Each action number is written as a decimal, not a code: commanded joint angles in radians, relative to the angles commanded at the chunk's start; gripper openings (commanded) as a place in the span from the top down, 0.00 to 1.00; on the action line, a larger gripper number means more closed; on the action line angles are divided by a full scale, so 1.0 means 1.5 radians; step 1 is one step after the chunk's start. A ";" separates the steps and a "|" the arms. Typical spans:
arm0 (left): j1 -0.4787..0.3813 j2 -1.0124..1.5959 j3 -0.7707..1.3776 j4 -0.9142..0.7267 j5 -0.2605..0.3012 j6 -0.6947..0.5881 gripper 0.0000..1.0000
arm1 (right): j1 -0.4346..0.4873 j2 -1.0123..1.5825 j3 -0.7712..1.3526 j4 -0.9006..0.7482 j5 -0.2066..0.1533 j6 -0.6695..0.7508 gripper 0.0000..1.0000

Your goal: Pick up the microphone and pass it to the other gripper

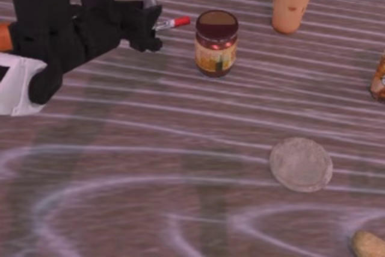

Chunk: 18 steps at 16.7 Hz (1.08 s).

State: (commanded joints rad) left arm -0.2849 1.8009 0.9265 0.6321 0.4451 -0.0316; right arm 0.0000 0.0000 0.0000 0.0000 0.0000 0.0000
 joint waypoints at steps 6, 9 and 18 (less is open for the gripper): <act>0.008 -0.060 -0.044 0.140 0.057 0.033 1.00 | 0.000 0.000 0.000 0.000 0.000 0.000 0.00; 0.008 -0.060 -0.044 0.140 0.057 0.033 1.00 | 0.000 0.000 0.000 0.000 0.000 0.000 0.00; -0.147 -0.141 -0.071 0.110 -0.107 0.022 1.00 | 0.000 0.000 0.000 0.000 0.000 0.000 0.00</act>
State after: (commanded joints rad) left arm -0.5053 1.5900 0.8194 0.7969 0.2849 0.0009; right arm 0.0000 0.0000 0.0000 0.0000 0.0000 0.0000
